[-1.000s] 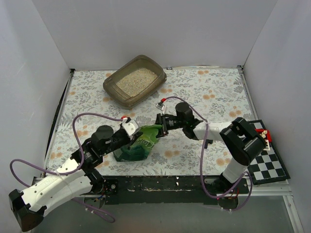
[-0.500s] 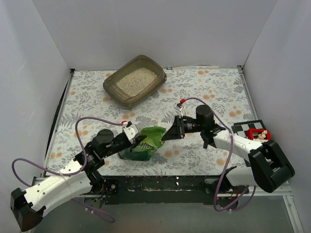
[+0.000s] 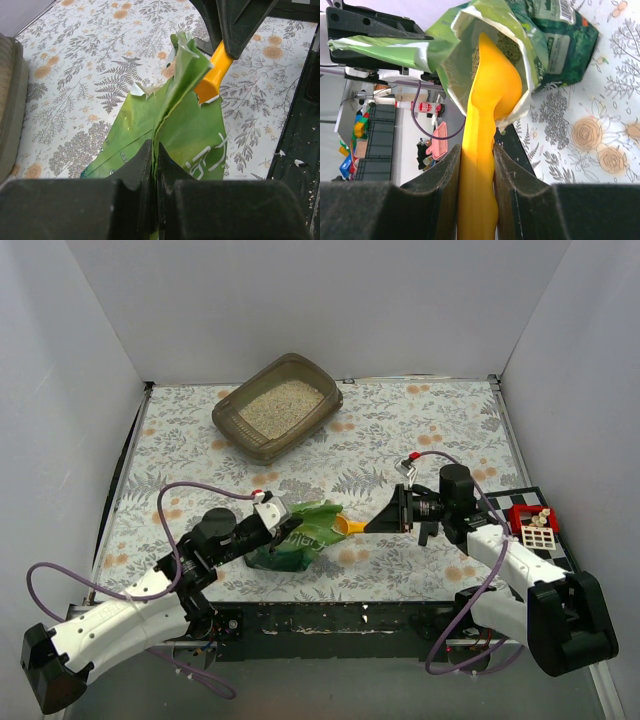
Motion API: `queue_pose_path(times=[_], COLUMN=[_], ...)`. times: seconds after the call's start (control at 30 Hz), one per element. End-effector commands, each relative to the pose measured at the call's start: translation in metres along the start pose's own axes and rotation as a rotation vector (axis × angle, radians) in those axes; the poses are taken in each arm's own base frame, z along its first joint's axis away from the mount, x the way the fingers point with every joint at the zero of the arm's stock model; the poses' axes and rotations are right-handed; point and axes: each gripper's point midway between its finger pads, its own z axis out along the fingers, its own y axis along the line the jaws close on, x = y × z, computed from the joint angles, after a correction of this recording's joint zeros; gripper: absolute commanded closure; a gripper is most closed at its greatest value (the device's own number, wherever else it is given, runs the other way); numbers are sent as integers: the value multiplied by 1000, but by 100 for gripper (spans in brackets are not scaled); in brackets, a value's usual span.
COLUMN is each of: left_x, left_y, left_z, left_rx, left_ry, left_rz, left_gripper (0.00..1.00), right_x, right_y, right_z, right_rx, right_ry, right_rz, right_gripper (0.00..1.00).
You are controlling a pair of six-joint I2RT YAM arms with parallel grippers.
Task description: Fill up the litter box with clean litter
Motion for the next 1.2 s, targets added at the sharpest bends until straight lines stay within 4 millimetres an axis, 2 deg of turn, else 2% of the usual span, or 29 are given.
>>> queue_pose_path(times=[0.0, 0.2, 0.63, 0.9, 1.17], left_x=[16, 19, 31, 10, 5], left_y=[4, 2, -4, 4, 7], left_z=[-3, -4, 2, -4, -8], left_rx=[-34, -30, -2, -51, -71], left_ry=[39, 27, 62, -39, -68], left_rz=[-16, -24, -33, -20, -19], left_gripper=[100, 100, 100, 100, 100], right_x=[15, 16, 12, 24, 28], right_y=[5, 1, 4, 4, 8], right_z=[-14, -31, -44, -50, -52], right_rx=[-55, -52, -9, 3, 7], right_ry=[36, 0, -84, -132, -181], right_rz=[-11, 9, 36, 69, 105], right_gripper=[99, 99, 99, 99, 99])
